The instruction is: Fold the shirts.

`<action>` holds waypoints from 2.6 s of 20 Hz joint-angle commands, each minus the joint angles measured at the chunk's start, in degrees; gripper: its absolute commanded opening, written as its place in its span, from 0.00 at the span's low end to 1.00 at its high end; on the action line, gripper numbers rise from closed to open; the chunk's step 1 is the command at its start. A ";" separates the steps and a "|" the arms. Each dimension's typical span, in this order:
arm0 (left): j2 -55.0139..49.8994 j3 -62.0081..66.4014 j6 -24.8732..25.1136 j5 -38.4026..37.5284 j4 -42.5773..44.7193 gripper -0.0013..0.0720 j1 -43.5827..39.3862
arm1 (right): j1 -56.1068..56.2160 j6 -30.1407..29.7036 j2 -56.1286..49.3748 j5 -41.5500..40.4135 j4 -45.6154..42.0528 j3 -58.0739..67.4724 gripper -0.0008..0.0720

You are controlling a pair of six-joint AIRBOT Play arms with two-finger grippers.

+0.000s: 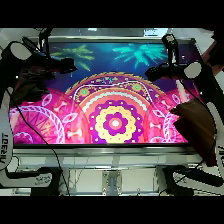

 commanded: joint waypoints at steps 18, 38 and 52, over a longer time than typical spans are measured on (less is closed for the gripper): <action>-16.79 -0.20 -33.79 11.56 53.90 0.82 25.00 | 0.07 0.02 0.00 -2.62 0.76 -0.02 0.63; -28.30 0.17 -21.77 18.10 44.06 0.03 28.50 | 0.07 0.44 0.00 -0.83 19.34 0.00 0.63; -10.99 21.99 11.02 -15.26 -21.70 0.03 14.49 | -0.59 1.97 1.95 2.34 19.96 0.15 0.63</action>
